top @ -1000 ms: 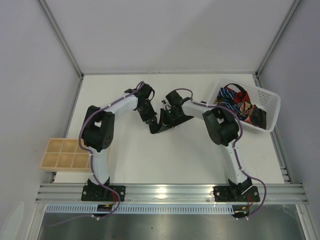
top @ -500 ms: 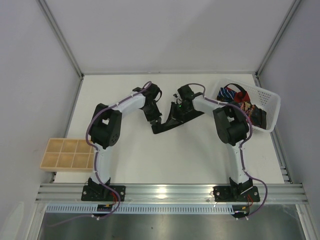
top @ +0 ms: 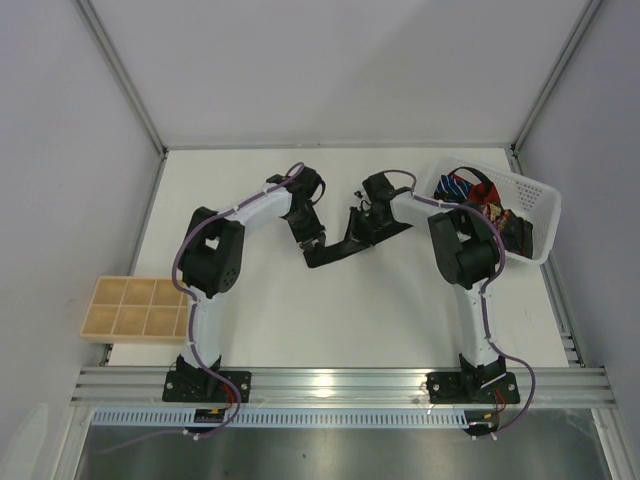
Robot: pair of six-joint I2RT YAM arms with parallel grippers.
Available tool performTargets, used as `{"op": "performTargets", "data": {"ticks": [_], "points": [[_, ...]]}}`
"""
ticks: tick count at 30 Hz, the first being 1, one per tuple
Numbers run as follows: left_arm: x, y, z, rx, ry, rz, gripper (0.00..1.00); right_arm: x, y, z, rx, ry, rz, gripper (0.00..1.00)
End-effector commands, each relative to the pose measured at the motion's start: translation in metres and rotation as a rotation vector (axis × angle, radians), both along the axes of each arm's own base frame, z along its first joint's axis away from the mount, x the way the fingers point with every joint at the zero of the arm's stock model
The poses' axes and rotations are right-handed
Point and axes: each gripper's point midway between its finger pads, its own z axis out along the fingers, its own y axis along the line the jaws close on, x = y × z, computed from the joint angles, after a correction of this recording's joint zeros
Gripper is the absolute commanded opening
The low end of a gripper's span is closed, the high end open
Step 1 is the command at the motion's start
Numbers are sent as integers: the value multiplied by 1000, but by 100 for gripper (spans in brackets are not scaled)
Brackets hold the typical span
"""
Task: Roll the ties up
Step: Roll the tie
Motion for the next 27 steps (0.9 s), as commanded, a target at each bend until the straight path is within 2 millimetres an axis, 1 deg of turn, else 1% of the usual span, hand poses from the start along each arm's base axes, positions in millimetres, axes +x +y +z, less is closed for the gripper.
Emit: {"op": "performTargets", "data": {"ticks": [1, 6, 11, 12, 13, 14, 15, 17, 19, 20, 21, 23, 25, 26, 27], "points": [[9, -12, -3, -27, -29, 7, 34, -2, 3, -13, -22, -12, 21, 0], [5, -17, -8, -56, -18, 2, 37, 0, -1, -18, -21, -5, 7, 0], [6, -21, -3, -88, -43, -12, 50, 5, -6, -18, -6, 0, -11, 0], [7, -22, 3, -103, -56, -19, 51, 5, -6, -17, -1, -1, -10, 0], [9, -23, 4, -110, -72, -24, 51, 6, -7, -17, 0, -1, -14, 0], [9, -24, 6, -118, -79, -26, 54, 5, -7, -16, 2, 1, -12, 0], [10, -25, 13, -132, -98, -29, 55, 6, -7, -14, 4, -2, -13, 0], [12, -25, 17, -143, -118, -41, 60, 7, -10, -12, 9, -1, -16, 0], [12, -31, 28, -188, -146, -61, 62, 9, -11, -7, 16, -8, -19, 0], [10, -31, 27, -202, -153, -71, 64, 10, -11, -4, 21, -13, -21, 0], [14, -37, 33, -235, -179, -78, 65, 11, -12, -1, 25, -17, -23, 0], [14, -41, 44, -280, -216, -96, 67, 13, -11, 5, 41, -20, -25, 0], [18, -48, 56, -334, -263, -117, 69, 17, -10, 15, 60, -35, -30, 0], [15, -48, 61, -353, -275, -121, 70, 16, -8, 18, 72, -36, -25, 0], [19, -51, 66, -376, -304, -127, 71, 18, -7, 23, 80, -43, -23, 0]]}}
